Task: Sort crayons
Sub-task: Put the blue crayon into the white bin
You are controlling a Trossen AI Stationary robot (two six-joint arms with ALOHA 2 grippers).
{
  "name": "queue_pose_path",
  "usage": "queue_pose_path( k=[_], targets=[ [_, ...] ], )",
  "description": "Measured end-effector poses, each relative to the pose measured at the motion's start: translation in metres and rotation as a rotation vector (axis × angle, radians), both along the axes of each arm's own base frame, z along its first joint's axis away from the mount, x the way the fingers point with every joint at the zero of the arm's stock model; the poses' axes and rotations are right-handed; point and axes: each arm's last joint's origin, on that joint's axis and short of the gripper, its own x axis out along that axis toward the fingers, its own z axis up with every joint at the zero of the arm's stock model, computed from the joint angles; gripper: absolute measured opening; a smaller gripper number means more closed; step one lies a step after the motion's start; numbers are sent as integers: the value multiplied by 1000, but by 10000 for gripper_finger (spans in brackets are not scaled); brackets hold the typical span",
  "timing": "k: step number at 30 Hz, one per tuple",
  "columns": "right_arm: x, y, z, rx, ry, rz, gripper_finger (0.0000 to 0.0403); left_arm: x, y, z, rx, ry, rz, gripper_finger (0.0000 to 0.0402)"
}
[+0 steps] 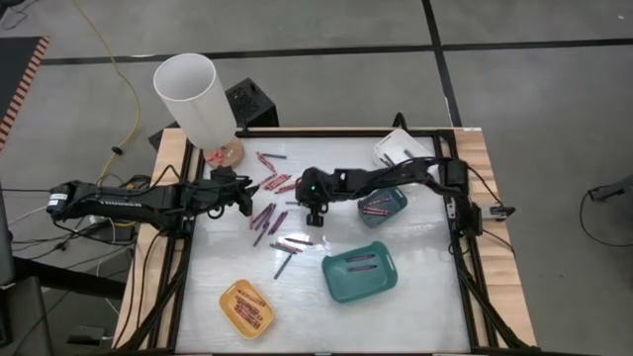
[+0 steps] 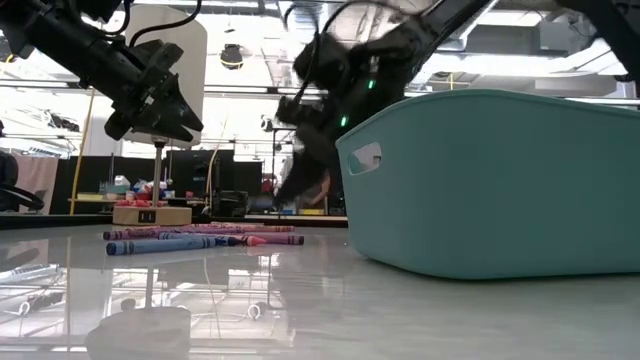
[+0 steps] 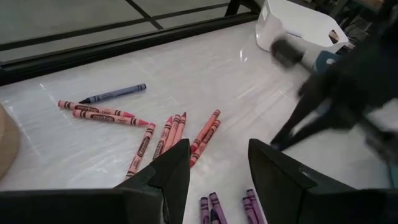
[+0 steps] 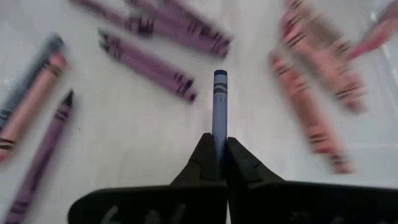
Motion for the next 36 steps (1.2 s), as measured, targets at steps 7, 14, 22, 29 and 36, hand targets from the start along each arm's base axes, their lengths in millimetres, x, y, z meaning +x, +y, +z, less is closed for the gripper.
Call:
queue_pose_path(
  k=[7,14,22,29,36],
  targets=[
    [-32,-4,62,-82,-32,-16,4,0,0,0,-3,3,1,151],
    [-85,-18,119,-194,-2,-262,4,0,0,-1,-10,4,-10,151],
    [-145,-42,140,-225,141,-731,4,0,0,-1,-20,-3,-8,151],
    [-180,-64,108,-206,283,-924,4,0,0,-1,-22,-3,-8,151],
    [-201,-71,54,-157,334,-959,4,-1,0,-2,-30,7,-5,151]
  ],
)
